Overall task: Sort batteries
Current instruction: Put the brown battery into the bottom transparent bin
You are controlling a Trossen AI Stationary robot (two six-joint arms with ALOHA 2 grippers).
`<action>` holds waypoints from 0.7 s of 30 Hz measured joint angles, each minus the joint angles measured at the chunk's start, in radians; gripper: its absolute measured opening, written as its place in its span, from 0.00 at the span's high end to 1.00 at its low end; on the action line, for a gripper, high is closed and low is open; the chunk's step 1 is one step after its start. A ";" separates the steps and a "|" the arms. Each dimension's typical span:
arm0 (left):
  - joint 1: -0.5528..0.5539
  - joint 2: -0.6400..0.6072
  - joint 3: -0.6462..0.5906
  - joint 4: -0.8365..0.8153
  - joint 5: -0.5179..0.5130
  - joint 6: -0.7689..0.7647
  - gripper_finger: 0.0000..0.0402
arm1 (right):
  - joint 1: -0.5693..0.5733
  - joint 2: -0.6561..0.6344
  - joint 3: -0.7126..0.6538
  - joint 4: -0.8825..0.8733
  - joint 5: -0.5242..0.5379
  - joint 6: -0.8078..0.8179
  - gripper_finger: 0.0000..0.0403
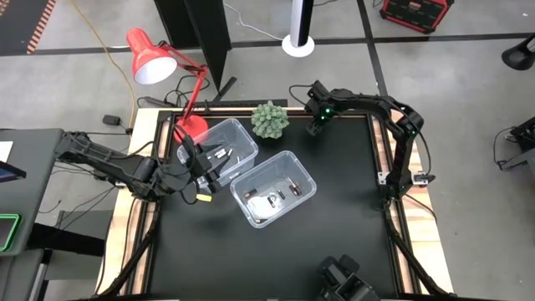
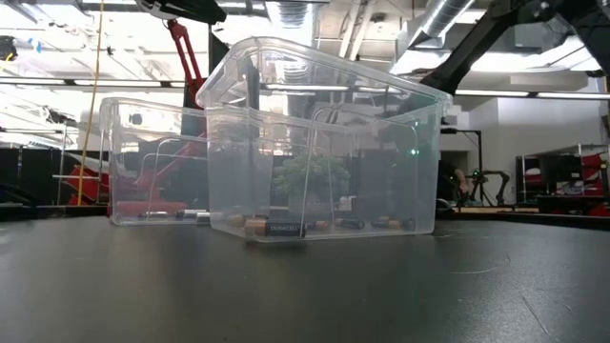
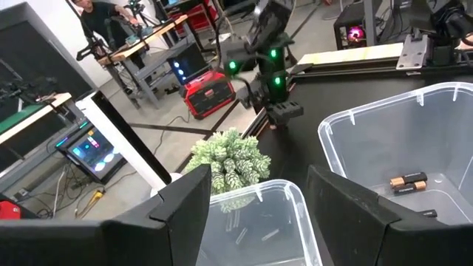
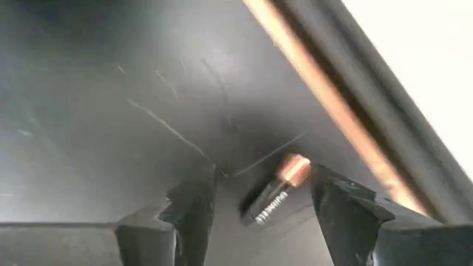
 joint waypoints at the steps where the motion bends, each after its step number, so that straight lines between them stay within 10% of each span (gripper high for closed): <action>1: 0.000 0.000 0.000 0.000 0.000 -0.001 0.45 | -0.004 0.020 0.000 0.002 0.001 0.000 0.42; 21: 0.005 0.000 0.000 0.000 0.000 -0.021 0.45 | 0.004 0.077 0.006 -0.059 0.015 -0.126 0.62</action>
